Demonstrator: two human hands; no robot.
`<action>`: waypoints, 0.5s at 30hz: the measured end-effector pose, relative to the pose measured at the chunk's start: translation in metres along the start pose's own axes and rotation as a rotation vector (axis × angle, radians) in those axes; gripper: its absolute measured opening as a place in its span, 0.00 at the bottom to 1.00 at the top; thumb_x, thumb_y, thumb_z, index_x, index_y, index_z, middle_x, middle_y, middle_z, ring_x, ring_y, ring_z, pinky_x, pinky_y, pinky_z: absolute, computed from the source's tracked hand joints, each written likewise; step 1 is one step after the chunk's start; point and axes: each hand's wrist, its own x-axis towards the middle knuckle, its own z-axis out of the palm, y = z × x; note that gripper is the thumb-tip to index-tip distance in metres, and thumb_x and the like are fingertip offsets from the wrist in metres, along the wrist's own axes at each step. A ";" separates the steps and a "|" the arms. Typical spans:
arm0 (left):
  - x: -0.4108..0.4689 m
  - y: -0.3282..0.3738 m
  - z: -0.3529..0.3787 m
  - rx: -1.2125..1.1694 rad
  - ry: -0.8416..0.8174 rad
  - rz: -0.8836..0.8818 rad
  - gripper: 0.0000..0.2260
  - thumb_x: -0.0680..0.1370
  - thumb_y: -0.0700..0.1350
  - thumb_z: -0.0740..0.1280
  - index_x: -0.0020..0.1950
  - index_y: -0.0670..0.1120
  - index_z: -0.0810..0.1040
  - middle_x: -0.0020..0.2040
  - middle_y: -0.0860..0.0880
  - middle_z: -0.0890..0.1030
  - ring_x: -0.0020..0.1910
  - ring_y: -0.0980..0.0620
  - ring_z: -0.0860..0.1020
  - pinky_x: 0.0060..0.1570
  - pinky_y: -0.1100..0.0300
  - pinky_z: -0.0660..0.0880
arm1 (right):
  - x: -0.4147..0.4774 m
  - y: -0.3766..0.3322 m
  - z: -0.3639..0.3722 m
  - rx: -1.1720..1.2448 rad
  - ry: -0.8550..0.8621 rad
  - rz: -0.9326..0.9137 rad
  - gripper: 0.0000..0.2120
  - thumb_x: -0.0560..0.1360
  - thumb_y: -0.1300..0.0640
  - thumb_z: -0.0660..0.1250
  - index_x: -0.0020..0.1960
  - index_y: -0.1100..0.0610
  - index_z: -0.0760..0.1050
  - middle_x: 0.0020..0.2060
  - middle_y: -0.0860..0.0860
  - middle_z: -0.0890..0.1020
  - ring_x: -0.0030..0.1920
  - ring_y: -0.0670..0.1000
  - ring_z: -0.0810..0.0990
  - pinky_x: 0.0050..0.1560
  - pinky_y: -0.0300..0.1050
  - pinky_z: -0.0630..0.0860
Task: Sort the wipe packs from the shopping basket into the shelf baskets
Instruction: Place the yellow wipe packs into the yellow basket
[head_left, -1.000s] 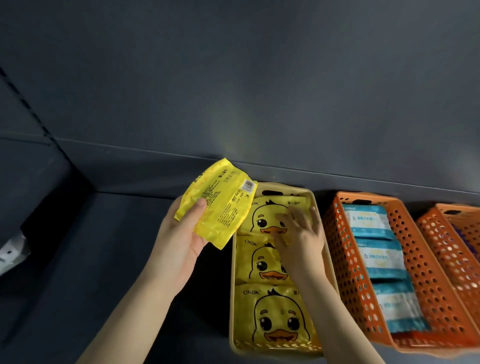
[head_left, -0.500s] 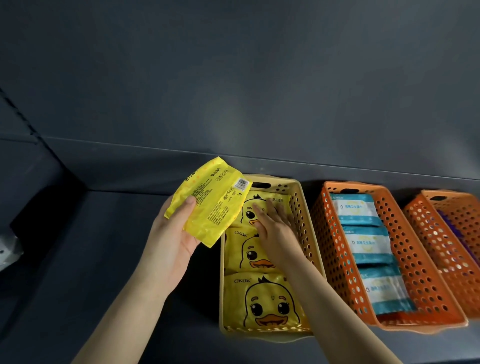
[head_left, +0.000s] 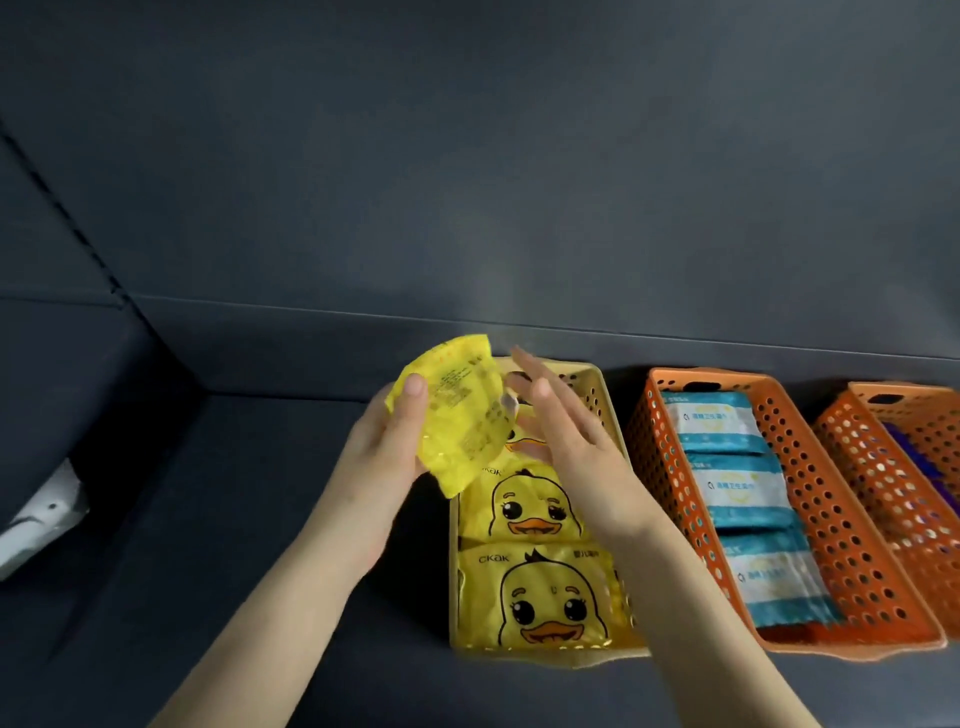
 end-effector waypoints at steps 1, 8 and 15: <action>-0.001 -0.002 0.009 0.072 -0.078 0.011 0.30 0.69 0.76 0.58 0.63 0.60 0.76 0.59 0.57 0.81 0.61 0.57 0.78 0.65 0.49 0.71 | -0.003 -0.003 0.002 0.102 -0.056 0.045 0.23 0.75 0.33 0.53 0.69 0.32 0.65 0.64 0.32 0.72 0.61 0.33 0.72 0.55 0.33 0.75; 0.008 -0.020 0.034 0.370 -0.393 0.033 0.36 0.67 0.79 0.38 0.64 0.70 0.72 0.69 0.65 0.71 0.71 0.62 0.67 0.74 0.49 0.58 | -0.018 0.016 -0.022 0.513 0.195 0.201 0.17 0.75 0.42 0.65 0.62 0.43 0.75 0.57 0.43 0.82 0.60 0.50 0.80 0.57 0.55 0.79; 0.020 -0.034 0.017 0.453 -0.003 0.128 0.21 0.82 0.58 0.49 0.75 0.56 0.63 0.73 0.58 0.65 0.69 0.64 0.62 0.70 0.61 0.59 | -0.024 0.027 -0.048 0.283 0.290 0.352 0.08 0.77 0.49 0.65 0.55 0.49 0.77 0.52 0.51 0.83 0.51 0.54 0.84 0.41 0.58 0.83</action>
